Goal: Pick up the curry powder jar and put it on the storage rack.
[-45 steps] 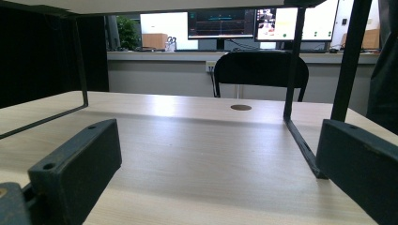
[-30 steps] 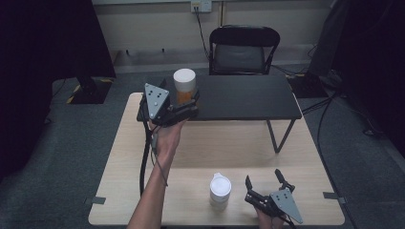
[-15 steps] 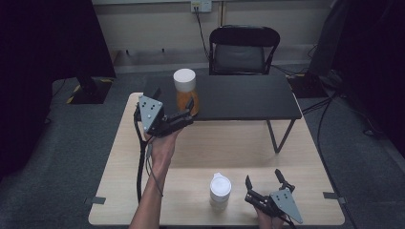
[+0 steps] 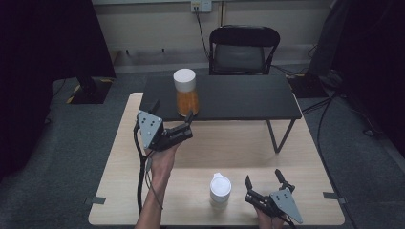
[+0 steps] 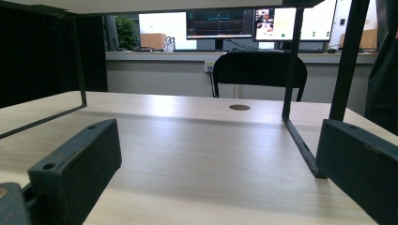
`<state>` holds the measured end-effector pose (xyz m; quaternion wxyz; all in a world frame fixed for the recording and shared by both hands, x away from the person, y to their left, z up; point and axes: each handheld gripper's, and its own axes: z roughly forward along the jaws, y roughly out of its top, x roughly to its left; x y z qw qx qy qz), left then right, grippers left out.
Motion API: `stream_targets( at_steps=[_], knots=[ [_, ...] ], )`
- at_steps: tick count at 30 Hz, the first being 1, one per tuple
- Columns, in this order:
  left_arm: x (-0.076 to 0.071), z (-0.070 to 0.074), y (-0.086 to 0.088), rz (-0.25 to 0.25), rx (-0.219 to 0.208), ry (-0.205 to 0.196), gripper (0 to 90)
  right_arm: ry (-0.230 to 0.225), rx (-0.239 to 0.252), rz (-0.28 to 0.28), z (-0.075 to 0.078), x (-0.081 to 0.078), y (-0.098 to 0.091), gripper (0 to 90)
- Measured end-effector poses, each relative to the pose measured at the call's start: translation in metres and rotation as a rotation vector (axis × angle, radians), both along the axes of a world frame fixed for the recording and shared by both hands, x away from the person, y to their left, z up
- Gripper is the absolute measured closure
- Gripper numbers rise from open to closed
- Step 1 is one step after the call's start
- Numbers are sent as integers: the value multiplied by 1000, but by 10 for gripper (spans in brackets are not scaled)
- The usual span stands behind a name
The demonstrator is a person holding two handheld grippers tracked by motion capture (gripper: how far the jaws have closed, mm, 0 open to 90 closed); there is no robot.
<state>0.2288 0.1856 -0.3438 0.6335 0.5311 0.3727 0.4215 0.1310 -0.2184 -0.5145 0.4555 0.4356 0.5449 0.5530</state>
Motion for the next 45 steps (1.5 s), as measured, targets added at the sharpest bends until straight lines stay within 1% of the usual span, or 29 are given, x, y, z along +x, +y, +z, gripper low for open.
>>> stream_targets(
  at_steps=[3, 6, 8, 13, 16, 19, 23, 26, 28, 34, 36, 37, 38, 42, 43, 45],
  knots=[
    [-4, -5, 2, -3, -7, 7, 0, 0, 0, 0, 0, 0, 0, 0],
    [-8, -10, 3, 5, -7, 6, 0, 0, 0, 0, 0, 0, 0, 0],
    [-10, -15, 4, -1, -10, 5, 0, 0, 0, 0, 0, 0, 0, 0],
    [-17, -32, 7, -2, -18, 20, 0, 0, 0, 0, 0, 0, 0, 0],
    [-19, -38, 9, -6, -16, 37, 0, 0, 0, 0, 0, 0, 0, 0],
    [-22, -45, 10, -2, -18, 38, 0, 0, 0, 0, 0, 0, 0, 0],
    [-28, -54, 11, 11, -19, 31, 0, 0, 0, 0, 0, 0, 0, 0],
    [-35, -61, 10, 30, -12, 26, 0, 0, 0, -2, 0, 0, 0, 0],
    [-39, -67, 9, 44, 0, 17, 0, 0, 0, -2, 0, 0, 0, 0],
    [-46, -83, 14, 63, -18, 34, 0, 0, 0, -2, 0, 0, 0, 0],
    [-50, -90, 13, 83, -7, 27, 0, 0, 0, -2, 0, 0, 0, 0],
    [-52, -95, 12, 93, -6, 21, 0, 0, 0, -2, 0, 0, 0, 0],
    [-53, -99, 13, 92, -12, 19, 0, 0, 0, -3, 0, 0, 0, 0],
    [-57, -111, 14, 91, -19, 41, 0, 0, 0, -3, 0, 0, 1, 0],
    [-58, -114, 13, 93, -15, 48, 0, 0, 0, -3, 0, 0, 1, 0],
    [-59, -121, 12, 96, -4, 51, 0, 0, 0, -3, 0, 0, 1, 0]
  ],
)
